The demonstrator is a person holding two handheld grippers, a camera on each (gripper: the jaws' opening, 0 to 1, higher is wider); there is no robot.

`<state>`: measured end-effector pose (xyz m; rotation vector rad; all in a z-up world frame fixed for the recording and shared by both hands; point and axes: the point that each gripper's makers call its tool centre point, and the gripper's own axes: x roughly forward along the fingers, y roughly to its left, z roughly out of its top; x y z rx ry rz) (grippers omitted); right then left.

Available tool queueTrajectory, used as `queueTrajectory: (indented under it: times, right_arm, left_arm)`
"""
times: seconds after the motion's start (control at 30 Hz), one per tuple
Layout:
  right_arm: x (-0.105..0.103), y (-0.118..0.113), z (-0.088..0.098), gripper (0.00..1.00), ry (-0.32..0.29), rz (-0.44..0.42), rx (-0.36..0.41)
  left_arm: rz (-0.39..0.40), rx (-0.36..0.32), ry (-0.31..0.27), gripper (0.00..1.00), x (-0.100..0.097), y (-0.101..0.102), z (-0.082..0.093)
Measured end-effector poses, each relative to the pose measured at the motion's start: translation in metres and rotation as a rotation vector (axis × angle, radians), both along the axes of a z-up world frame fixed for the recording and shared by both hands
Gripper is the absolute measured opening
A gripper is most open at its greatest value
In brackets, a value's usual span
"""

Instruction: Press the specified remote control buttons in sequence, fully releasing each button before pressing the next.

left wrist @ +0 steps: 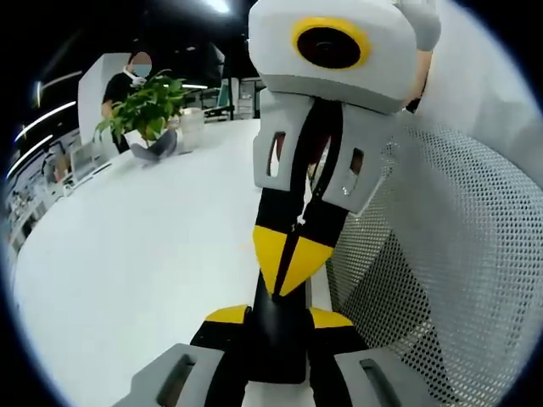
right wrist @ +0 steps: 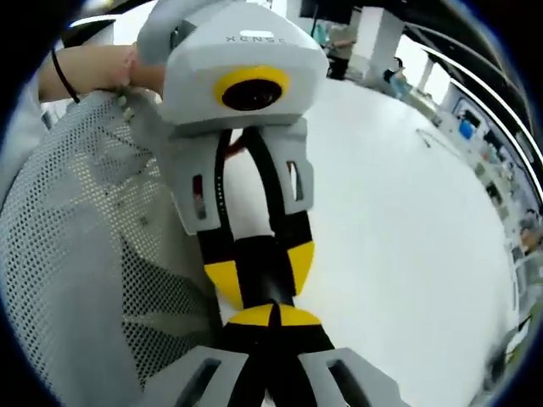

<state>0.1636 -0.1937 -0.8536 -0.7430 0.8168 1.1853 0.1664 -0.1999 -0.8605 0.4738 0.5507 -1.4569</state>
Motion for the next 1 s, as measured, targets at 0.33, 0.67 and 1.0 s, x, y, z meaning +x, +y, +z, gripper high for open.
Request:
queueTrajectory:
  times: [0.33, 0.67, 1.0]
  right_arm:
    - [0.0014, 0.0043, -0.0017, 0.0, 0.02, 0.062, -0.043]
    - [0.0048, 0.0076, -0.0039, 0.0, 0.029, 0.088, -0.133]
    - [0.0067, 0.0058, -0.0029, 0.0, 0.018, 0.062, -0.083]
  left_arm:
    - [-0.001, 0.0, 0.0, 0.25, 0.0001, 0.0, 0.0]
    - [0.012, -0.009, 0.01, 0.24, 0.0013, 0.0001, 0.0001]
    - [0.016, 0.002, -0.003, 0.24, 0.0029, 0.0015, 0.0]
